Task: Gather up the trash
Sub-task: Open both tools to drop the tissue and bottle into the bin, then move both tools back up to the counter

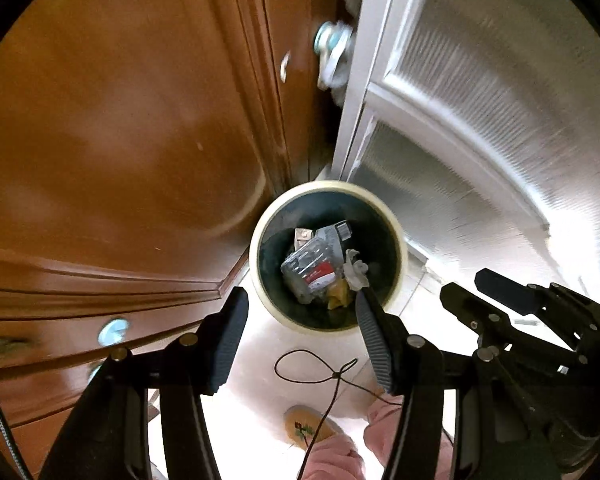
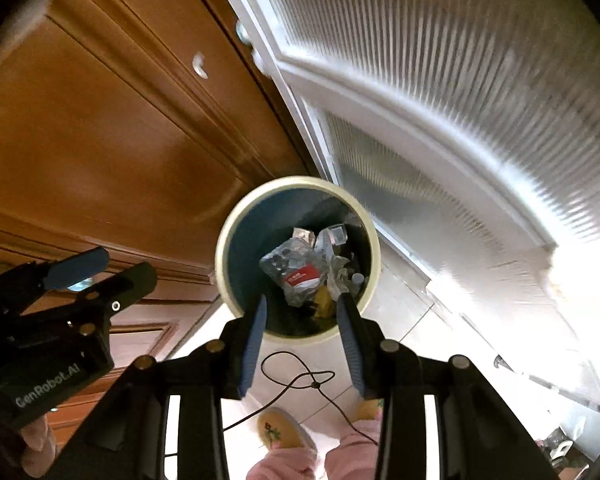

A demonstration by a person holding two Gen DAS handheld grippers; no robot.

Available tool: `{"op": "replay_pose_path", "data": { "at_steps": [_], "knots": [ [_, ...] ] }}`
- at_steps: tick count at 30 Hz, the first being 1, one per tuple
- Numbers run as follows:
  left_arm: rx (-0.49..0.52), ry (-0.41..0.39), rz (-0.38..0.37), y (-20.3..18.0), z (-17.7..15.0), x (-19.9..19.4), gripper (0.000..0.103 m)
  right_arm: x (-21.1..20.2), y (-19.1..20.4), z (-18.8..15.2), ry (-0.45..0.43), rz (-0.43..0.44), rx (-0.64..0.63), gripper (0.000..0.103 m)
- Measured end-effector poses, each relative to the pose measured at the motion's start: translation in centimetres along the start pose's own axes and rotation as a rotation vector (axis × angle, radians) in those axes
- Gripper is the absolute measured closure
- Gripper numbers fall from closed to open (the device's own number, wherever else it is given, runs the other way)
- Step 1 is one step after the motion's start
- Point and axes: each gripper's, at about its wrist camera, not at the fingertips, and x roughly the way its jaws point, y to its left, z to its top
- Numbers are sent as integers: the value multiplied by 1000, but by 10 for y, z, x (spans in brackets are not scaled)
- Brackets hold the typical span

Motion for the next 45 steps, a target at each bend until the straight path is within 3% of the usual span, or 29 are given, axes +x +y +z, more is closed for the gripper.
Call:
{"op": "replay_pose_path", "data": {
  "at_steps": [10,18,25,30,39,45],
  "knots": [
    [-15,-62,-19,3,3,-122,49,-109,34,7,-73,18,-4,66],
    [36,-105,-30,1,-7,-226,49,-208,70,2,-144,18,-47,66],
    [99,-203,-39,7,-14,-319,48,-300,99,-10,-263,31,-77,66],
    [122,-298,-39,13,-15,-377,48,-342,114,-21,-330,19,-86,66],
    [149,-430,-56,21,-3,-450,42,-406,125,-16,-474,-17,-89,63],
    [166,-508,-58,20,19,-484,39,-442,120,5,-515,-33,-74,58]
  ]
}}
